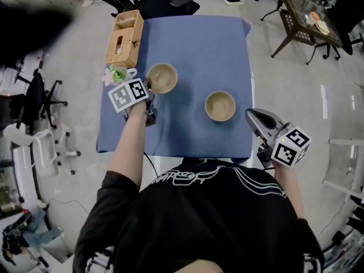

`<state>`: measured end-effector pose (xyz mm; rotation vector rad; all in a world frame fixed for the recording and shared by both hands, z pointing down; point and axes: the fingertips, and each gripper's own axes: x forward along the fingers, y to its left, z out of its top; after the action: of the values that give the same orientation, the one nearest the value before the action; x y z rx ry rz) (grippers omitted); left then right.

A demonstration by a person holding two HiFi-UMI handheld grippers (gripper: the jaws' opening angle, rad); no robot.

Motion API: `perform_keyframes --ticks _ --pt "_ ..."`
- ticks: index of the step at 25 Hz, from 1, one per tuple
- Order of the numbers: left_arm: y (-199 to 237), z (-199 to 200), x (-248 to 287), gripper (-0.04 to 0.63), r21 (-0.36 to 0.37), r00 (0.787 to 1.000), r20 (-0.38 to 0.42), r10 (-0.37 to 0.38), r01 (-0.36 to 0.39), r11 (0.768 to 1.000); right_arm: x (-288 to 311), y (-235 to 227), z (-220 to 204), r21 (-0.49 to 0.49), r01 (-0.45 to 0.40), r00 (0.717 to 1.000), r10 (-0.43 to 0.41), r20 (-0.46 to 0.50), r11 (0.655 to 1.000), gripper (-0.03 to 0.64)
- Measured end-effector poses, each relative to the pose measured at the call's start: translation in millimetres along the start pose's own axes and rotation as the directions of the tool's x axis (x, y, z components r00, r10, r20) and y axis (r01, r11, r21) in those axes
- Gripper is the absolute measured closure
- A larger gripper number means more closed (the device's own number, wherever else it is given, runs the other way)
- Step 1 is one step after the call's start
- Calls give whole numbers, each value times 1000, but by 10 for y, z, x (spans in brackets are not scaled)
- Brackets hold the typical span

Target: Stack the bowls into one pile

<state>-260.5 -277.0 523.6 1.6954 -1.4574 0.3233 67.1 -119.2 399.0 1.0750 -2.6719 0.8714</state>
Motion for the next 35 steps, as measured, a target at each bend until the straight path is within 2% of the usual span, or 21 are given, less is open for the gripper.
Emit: perform_keyframes --ticks 8,12,16,26,35 --pt "-614 -60 -162 563 56 992 -30 -126 127 990 -260 -69 82 -54 33 999 -32 23 998 591" --pt "-976 -134 -232 563 92 980 -55 -189 193 977 -412 -114 161 -70 43 998 -40 44 997 591" --pt "-1300 -273 -247 563 112 961 -104 -257 268 957 -496 -142 193 -74 50 997 -46 59 996 591" --pt "-1822 -601 -260 563 166 936 -181 -301 331 929 -658 -225 196 -69 48 996 -43 72 996 591" --pt "-2068 -978 -143 563 214 929 -241 -280 332 919 -797 -332 128 -50 41 997 -38 65 998 591"
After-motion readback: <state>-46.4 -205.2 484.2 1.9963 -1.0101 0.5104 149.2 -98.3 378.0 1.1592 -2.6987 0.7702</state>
